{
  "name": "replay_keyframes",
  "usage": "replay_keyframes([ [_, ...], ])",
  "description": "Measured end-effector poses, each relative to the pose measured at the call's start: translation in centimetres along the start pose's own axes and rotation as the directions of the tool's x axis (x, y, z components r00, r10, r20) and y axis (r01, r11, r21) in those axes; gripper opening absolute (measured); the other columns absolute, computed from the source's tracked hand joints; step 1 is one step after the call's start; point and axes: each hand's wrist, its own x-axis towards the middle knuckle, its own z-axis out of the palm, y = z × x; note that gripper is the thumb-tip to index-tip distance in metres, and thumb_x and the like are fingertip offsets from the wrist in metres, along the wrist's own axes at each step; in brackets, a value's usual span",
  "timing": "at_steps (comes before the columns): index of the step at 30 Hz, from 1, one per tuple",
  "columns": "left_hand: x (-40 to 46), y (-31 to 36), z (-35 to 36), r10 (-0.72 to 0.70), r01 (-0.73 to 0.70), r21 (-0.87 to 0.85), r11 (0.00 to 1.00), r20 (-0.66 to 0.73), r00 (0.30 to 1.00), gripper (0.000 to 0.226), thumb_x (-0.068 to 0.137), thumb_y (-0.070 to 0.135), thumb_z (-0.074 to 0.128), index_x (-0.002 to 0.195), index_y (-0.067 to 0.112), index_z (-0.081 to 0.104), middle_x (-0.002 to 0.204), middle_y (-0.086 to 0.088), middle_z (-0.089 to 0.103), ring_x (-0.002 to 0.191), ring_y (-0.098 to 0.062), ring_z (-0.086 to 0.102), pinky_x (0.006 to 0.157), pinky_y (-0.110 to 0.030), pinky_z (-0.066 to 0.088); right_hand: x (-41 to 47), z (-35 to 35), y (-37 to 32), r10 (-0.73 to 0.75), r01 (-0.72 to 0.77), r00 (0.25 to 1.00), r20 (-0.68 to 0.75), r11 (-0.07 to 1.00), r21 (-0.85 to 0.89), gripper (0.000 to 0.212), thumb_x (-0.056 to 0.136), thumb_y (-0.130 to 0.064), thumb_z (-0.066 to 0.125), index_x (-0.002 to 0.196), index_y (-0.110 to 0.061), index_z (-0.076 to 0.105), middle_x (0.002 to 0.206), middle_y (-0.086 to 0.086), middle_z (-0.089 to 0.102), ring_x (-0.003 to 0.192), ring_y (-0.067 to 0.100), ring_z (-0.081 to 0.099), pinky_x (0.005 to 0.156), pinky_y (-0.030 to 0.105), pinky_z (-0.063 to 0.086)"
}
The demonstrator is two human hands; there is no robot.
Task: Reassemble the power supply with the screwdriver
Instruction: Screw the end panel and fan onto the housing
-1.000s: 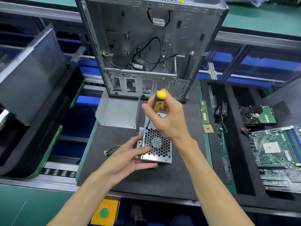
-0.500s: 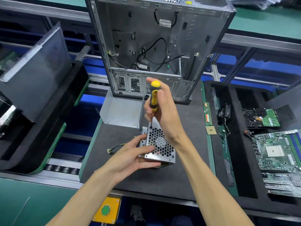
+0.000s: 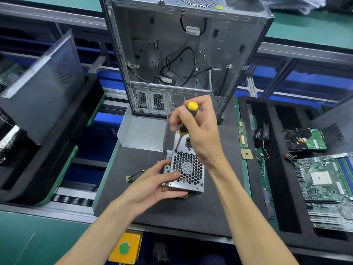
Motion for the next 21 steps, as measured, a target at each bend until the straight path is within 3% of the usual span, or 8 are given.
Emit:
replay_keyframes([
  [3, -0.04, 0.03, 0.12, 0.001, -0.001, 0.007, 1.0, 0.0, 1.0, 0.06, 0.087, 0.004, 0.071, 0.142, 0.012, 0.049, 0.132, -0.021, 0.066, 0.118, -0.042, 0.065, 0.089, -0.054, 0.058, -0.12, 0.16, -0.06, 0.004, -0.003, 0.999, 0.033, 1.0, -0.027, 0.018, 0.105, -0.028, 0.042, 0.119, -0.021, 0.052, 0.069, -0.006, 0.047, 0.063, 0.014, 0.041, 0.06, 0.024, 0.036],
  [6, -0.14, 0.1, 0.1, 0.006, -0.006, 0.012, 1.0, 0.007, 1.0, 0.058, 0.088, 0.004, 0.071, 0.142, 0.012, 0.05, 0.132, -0.02, 0.066, 0.119, -0.042, 0.065, 0.091, -0.054, 0.058, -0.3, 0.12, -0.01, 0.028, -0.026, 0.997, 0.07, 0.999, -0.027, 0.034, 0.108, -0.025, 0.031, 0.122, -0.019, 0.062, 0.079, -0.003, 0.052, 0.071, 0.017, 0.046, 0.065, 0.026, 0.036],
  [10, -0.23, 0.05, -0.01, 0.008, -0.008, 0.01, 1.0, 0.003, 1.0, 0.056, 0.089, 0.004, 0.07, 0.141, 0.012, 0.051, 0.132, -0.02, 0.066, 0.118, -0.042, 0.065, 0.089, -0.053, 0.058, -0.32, 0.24, -0.53, -0.01, 0.009, 0.998, 0.067, 1.0, 0.017, 0.019, 0.108, -0.013, 0.038, 0.109, -0.007, 0.057, 0.095, 0.006, 0.071, 0.084, 0.023, 0.069, 0.077, 0.03, 0.053],
  [13, -0.23, -0.01, 0.0, 0.008, -0.008, 0.003, 1.0, -0.008, 1.0, 0.057, 0.088, 0.004, 0.071, 0.141, 0.011, 0.051, 0.132, -0.02, 0.066, 0.118, -0.042, 0.066, 0.087, -0.052, 0.059, -0.14, 0.44, -0.51, 0.014, -0.015, 0.999, 0.052, 1.0, 0.004, 0.001, 0.103, -0.014, 0.051, 0.102, -0.015, 0.05, 0.081, -0.002, 0.069, 0.064, 0.015, 0.059, 0.062, 0.021, 0.045],
  [16, -0.22, -0.01, -0.01, 0.007, -0.007, -0.002, 1.0, -0.016, 1.0, 0.056, 0.088, 0.004, 0.071, 0.14, 0.011, 0.053, 0.131, -0.021, 0.066, 0.117, -0.042, 0.066, 0.086, -0.052, 0.059, -0.16, 0.67, 0.0, 0.003, -0.003, 1.0, -0.008, 1.0, -0.006, 0.008, 0.098, -0.027, 0.056, 0.099, -0.022, 0.05, 0.069, -0.013, 0.05, 0.059, 0.011, 0.042, 0.058, 0.022, 0.037],
  [21, -0.37, 0.01, -0.2, 0.012, -0.012, 0.012, 1.0, -0.016, 1.0, 0.053, 0.089, 0.004, 0.07, 0.139, 0.012, 0.054, 0.131, -0.019, 0.067, 0.118, -0.042, 0.066, 0.089, -0.053, 0.058, -0.06, 0.47, 0.13, 0.083, -0.084, 0.995, 0.062, 0.996, 0.019, 0.036, 0.102, -0.028, 0.036, 0.131, -0.028, 0.057, 0.085, -0.009, 0.051, 0.077, 0.013, 0.042, 0.074, 0.027, 0.036],
])
